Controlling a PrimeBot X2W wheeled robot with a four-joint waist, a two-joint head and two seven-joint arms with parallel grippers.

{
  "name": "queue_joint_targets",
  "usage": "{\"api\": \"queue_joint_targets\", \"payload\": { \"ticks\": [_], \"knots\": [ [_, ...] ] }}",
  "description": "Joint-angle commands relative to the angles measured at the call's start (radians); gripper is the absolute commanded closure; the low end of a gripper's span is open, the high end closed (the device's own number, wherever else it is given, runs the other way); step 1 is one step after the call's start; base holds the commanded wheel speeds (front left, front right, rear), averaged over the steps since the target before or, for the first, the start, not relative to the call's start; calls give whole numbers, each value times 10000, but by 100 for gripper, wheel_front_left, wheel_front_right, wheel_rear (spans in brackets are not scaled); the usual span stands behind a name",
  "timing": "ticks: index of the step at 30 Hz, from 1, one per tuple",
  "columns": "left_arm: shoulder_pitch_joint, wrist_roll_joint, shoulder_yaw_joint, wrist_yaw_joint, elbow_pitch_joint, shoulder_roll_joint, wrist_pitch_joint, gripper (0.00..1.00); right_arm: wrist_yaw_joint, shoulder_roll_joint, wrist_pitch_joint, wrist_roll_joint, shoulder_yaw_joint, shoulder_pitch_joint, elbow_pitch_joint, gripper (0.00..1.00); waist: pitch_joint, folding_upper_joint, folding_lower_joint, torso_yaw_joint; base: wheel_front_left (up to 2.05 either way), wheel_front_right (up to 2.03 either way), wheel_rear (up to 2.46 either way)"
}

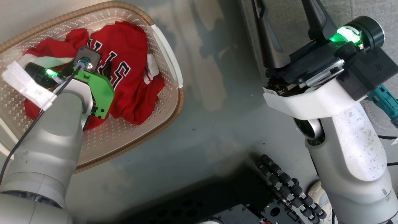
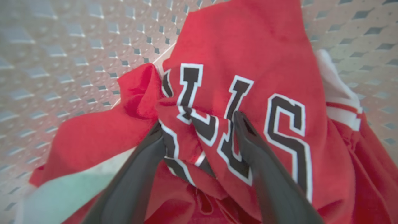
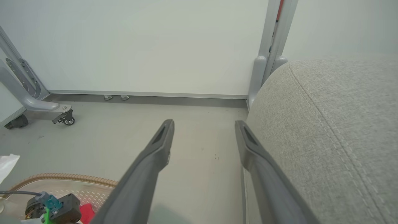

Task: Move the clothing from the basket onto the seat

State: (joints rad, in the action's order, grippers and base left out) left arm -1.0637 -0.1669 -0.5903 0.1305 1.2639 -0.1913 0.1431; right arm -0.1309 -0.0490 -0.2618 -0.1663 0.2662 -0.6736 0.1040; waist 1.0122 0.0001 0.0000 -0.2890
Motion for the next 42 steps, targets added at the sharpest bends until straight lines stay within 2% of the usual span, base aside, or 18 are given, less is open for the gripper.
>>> {"api": "queue_joint_targets", "payload": {
  "ticks": [1,2,3,12,23,32,42],
  "knots": [
    [-154,-12,-158,-1,46,15,-95,40,3,-25,-49,53,14,-135,43,0,31,-1,0,41,0,0,0],
    [-165,-120,-242,-1,49,46,-69,86,3,-27,-49,64,27,-150,50,0,28,-1,0,49,0,0,0],
    [-186,-165,-346,-1,51,43,-42,100,3,-27,-49,66,37,-166,71,0,18,-1,0,57,0,0,0],
    [-239,-732,-1022,-1,-173,178,676,100,3,-27,-49,178,-25,-47,-140,0,-419,-1,0,308,0,0,0],
    [326,-1556,-1370,-1,-1083,461,1246,100,3,-30,-49,495,-87,368,-721,0,-1897,-1,0,1011,0,0,0],
    [1640,-1836,-649,-12,-2975,412,1226,100,3,-33,-48,726,-358,1063,-1295,0,-3426,-1,0,1620,0,0,0],
    [3467,-1480,553,-58,-5217,520,1216,100,3,-33,-49,814,-714,2159,-1825,0,-5227,-1,0,2149,0,0,0]
  ]
}}
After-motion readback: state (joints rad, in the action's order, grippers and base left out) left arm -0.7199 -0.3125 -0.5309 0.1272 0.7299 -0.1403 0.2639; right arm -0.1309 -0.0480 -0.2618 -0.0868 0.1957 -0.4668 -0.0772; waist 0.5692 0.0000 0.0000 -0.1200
